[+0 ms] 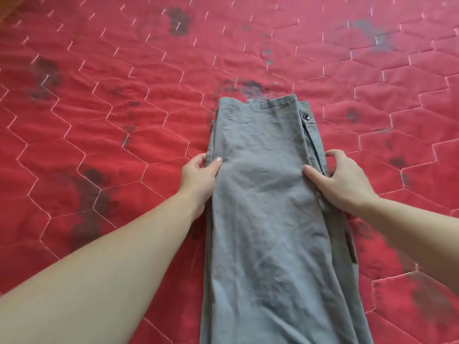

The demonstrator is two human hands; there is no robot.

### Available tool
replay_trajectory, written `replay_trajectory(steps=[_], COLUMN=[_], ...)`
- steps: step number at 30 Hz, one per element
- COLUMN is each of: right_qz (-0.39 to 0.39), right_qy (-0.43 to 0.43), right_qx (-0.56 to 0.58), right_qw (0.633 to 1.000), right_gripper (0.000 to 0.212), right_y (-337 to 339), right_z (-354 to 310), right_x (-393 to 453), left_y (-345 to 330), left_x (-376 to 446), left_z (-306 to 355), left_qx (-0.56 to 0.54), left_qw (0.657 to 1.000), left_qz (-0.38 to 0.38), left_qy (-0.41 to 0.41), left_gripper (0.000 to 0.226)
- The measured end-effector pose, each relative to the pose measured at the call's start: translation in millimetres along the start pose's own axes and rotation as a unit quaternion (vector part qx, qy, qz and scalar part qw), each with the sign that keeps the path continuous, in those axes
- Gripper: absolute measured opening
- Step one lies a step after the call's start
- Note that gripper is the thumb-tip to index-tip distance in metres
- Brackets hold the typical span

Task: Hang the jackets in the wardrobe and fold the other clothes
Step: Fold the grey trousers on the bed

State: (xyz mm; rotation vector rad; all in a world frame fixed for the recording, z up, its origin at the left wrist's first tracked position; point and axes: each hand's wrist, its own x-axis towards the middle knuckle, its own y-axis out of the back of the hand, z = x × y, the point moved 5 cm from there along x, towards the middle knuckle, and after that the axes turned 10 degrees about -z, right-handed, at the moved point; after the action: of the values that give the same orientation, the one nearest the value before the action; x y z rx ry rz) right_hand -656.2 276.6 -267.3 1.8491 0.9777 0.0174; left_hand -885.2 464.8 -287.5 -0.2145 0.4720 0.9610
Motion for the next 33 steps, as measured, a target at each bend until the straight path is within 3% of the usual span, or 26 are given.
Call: replay_trajectory(steps=[4,8,12,15,20,24,28,33], right_qz=[0.005,0.009,0.015,-0.001,-0.038,-0.096,-0.133,-0.160], right_qy=[0.003,-0.014,-0.030,-0.038,-0.066,-0.128,-0.126,-0.140], right_qx=[-0.042,-0.078,-0.040,-0.021,0.028,0.120,0.205,0.239], right_qw=[0.999,0.997,0.999,0.999,0.997,0.980,0.962,0.947], right_gripper=[0.069,0.062,0.070,0.078,0.054,0.042,0.018,0.008], right_y=[-16,-26,-31,-40,-56,-72,-87,-89], right_z=[-4,-6,3,14,39,67,84,93], right_x=[-11,-21,-57,-103,-183,-231,-266,-286], left_y=[18,19,22,29,37,33,26,17], left_x=[-11,-15,-57,-114,-200,-238,-252,-277], left_z=[-18,-21,-35,-61,-99,-115,-119,-124], left_qx=[0.032,0.063,0.067,0.149,0.211,0.272,0.355,0.342], left_qw=[0.998,0.997,0.996,0.984,0.968,0.953,0.920,0.923], left_qz=[0.043,0.041,0.050,0.094,0.127,0.091,0.027,-0.032], left_qy=[-0.018,0.017,0.018,0.011,0.040,0.099,0.164,0.174], left_gripper=[0.007,0.029,0.028,0.023,0.018,0.027,0.048,0.025])
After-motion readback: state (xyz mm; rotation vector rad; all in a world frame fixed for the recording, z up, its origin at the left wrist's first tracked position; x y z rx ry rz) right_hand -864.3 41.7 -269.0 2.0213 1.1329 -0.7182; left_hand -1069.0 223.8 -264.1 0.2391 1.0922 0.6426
